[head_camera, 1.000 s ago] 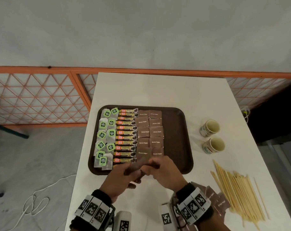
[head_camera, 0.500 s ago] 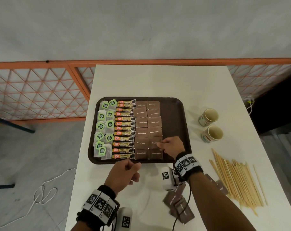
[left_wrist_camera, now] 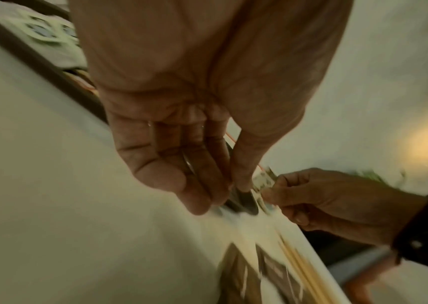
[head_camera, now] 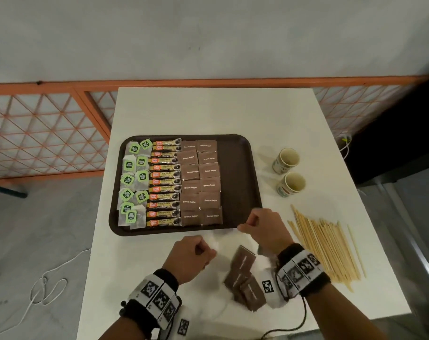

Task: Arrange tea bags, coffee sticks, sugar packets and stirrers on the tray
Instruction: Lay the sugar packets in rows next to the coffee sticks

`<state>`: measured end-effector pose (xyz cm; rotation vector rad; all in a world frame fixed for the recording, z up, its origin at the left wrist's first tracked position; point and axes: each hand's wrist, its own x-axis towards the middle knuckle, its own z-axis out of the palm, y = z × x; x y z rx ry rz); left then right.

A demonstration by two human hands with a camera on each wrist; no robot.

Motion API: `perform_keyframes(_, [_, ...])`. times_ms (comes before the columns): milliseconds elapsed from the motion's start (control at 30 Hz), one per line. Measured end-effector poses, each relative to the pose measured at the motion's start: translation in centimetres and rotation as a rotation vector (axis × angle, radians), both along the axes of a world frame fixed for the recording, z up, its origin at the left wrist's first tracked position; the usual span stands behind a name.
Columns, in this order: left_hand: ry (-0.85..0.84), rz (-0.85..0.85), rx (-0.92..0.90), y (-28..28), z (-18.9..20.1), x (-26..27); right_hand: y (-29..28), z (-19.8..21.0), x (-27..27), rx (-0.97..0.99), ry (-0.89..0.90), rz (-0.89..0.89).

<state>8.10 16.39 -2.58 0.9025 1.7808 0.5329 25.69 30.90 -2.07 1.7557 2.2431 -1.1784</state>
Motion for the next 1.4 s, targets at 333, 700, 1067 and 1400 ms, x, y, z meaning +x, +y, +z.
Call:
perform_keyframes(333, [0.437, -0.620, -0.030, 1.4, -2.4, 8.8, -4.9, -1.7, 13.1, 0.074, -0.215, -0.060])
perform_keyframes(700, [0.531, -0.691, -0.021, 1.4, -3.5, 10.8, -12.2, -4.0, 8.0, -0.027, -0.205, 0.313])
perform_keyframes(1067, [0.322, -0.483, -0.025, 3.1, -3.0, 8.6, -8.1, -3.9, 5.7, -0.248, 0.040, 0.006])
perform_keyframes(1400, [0.248, -0.312, 0.007, 2.0, -4.3, 8.6, -7.2, -5.2, 4.3, -0.276, 0.022, -0.212])
